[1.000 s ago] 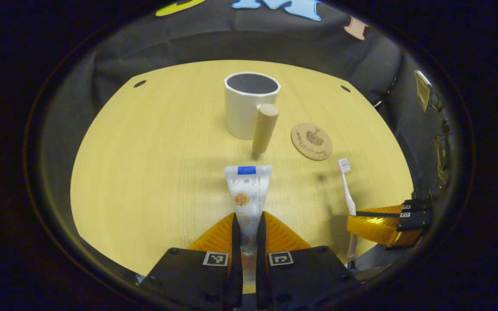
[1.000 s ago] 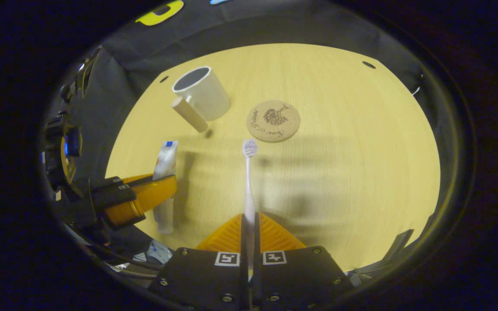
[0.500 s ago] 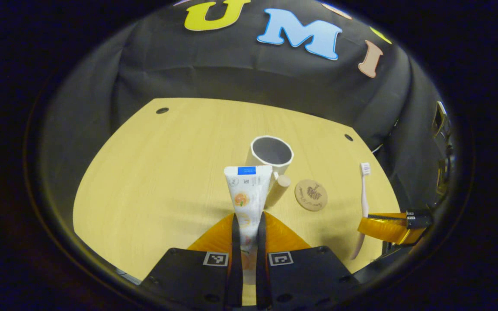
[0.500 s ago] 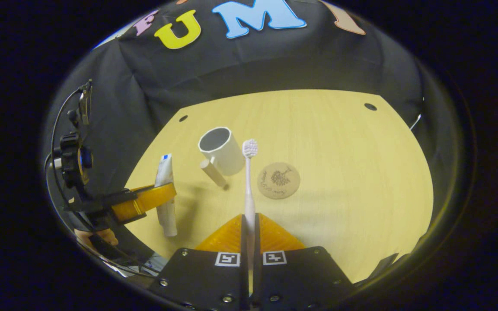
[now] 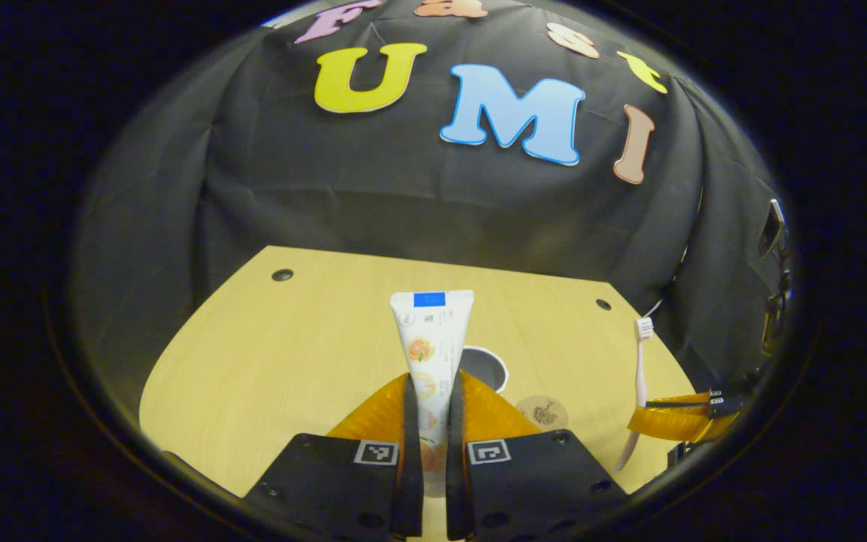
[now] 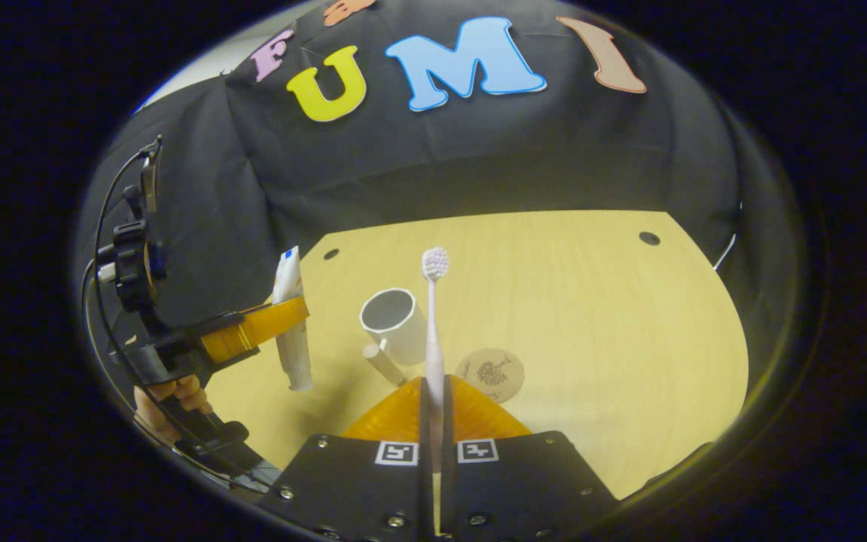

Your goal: Put the toothbrush and toothpaste on the desktop into the cup, then pick up the cup and place it on the coaster on the desktop.

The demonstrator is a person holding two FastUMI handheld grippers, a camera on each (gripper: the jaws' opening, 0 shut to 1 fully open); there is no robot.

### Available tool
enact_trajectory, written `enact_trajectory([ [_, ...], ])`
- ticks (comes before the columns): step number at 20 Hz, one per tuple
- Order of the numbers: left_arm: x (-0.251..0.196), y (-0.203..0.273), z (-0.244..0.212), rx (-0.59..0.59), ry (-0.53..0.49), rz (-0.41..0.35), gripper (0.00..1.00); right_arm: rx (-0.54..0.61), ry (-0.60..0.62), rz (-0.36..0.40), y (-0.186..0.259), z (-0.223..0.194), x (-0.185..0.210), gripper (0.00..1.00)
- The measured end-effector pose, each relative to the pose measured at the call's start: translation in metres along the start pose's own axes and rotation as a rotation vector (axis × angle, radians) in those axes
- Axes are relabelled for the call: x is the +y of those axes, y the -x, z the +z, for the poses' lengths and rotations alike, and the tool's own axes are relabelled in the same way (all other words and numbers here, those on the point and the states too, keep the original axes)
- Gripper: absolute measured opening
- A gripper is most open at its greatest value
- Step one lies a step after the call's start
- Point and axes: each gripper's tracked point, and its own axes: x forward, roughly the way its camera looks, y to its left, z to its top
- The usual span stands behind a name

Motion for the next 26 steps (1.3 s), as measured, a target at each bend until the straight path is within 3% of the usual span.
enact_trajectory([
  [5, -0.013, -0.018, 0.036, -0.134, -0.005, -0.059, 0.19, -0.092, -0.008, 0.009, -0.002, 0.028, 0.005, 0.05],
  [13, -0.037, -0.062, 0.070, -0.254, 0.020, -0.138, 0.19, -0.176, 0.010, -0.030, -0.002, 0.053, -0.003, 0.05],
  [22, -0.045, -0.112, 0.027, -0.155, 0.000, -0.164, 0.19, -0.183, -0.014, -0.024, -0.022, 0.071, -0.002, 0.04],
  [26, -0.046, -0.120, 0.003, -0.074, -0.020, -0.160, 0.28, -0.169, -0.003, -0.008, -0.031, 0.072, 0.008, 0.04],
])
